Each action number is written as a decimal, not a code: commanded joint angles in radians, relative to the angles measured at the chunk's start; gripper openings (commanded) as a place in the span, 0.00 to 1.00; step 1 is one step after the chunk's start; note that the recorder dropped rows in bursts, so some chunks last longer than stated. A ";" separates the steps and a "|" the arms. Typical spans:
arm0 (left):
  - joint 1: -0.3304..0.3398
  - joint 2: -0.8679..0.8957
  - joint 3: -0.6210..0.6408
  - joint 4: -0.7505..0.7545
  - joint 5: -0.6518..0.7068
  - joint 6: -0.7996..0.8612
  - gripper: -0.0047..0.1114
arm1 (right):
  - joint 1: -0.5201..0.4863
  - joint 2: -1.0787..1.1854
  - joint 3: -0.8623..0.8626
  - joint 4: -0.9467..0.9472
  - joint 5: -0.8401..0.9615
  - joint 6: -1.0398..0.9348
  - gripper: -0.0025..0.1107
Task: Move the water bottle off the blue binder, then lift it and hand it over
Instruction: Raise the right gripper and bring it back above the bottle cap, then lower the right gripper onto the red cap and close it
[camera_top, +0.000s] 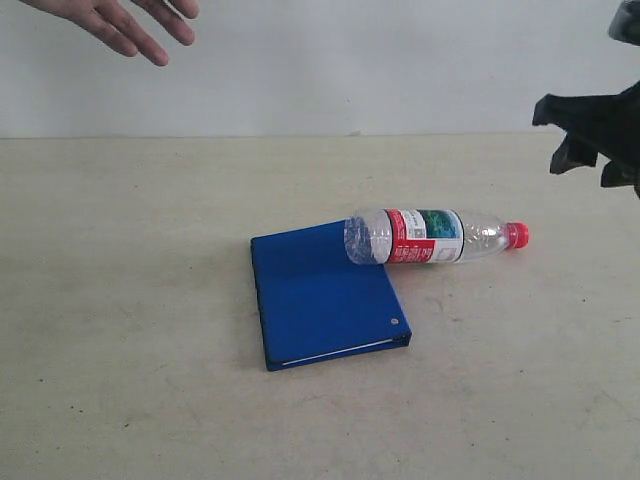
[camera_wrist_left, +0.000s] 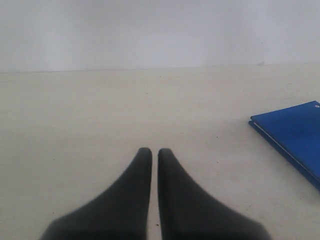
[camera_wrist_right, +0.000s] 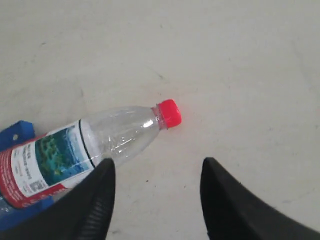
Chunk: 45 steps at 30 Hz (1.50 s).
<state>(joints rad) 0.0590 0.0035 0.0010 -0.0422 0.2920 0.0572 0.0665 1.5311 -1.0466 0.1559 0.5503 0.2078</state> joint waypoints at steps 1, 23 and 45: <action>0.001 -0.003 -0.001 0.001 0.003 0.004 0.08 | -0.054 0.146 -0.200 0.192 0.262 0.143 0.43; 0.001 -0.003 -0.001 0.001 0.003 0.004 0.08 | -0.057 0.441 -0.282 0.555 0.066 0.423 0.72; 0.001 -0.003 -0.001 0.001 0.003 0.004 0.08 | -0.057 0.530 -0.280 0.417 0.041 0.514 0.71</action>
<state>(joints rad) 0.0590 0.0035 0.0010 -0.0422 0.2920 0.0572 0.0139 2.0464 -1.3243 0.6038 0.5870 0.6930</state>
